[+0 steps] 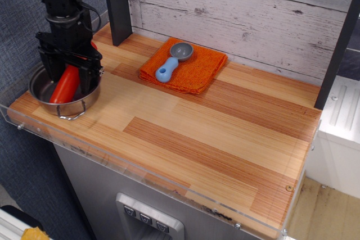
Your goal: Place the hot dog on the back right edge of the table
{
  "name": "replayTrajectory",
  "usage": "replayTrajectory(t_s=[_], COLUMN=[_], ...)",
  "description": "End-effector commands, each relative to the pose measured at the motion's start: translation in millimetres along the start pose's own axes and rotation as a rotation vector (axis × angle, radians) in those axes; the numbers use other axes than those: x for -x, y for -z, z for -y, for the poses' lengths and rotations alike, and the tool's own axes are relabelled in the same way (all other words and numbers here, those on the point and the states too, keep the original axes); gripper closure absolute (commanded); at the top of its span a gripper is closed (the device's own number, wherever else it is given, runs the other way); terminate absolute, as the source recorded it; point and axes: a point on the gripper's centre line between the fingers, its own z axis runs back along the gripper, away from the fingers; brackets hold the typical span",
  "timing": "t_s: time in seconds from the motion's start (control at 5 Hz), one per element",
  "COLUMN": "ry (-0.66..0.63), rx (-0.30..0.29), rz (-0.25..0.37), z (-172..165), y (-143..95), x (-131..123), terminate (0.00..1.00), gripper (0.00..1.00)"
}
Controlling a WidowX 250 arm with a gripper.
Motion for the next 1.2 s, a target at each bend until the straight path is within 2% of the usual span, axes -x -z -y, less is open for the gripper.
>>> replayTrajectory(t_s=[0.0,0.2,0.4,0.6,0.8,1.0], ry=[0.021,0.012,-0.105,-0.147,-0.154,-0.053], rx=[-0.012,-0.006,-0.023,-0.047,-0.109,-0.060], rz=[-0.045,-0.017,0.042,0.198,0.297,0.345], z=[9.0,11.3,14.2,30.3,68.2,120.1], y=[11.8,-2.8,-33.0,-78.8,-123.1,-130.5], x=[-2.3,0.8,11.1,3.1,-18.7,-60.4], terminate=[0.00,0.00,0.00,0.00,0.00,0.00], gripper=[1.00,1.00,1.00,1.00,1.00,1.00])
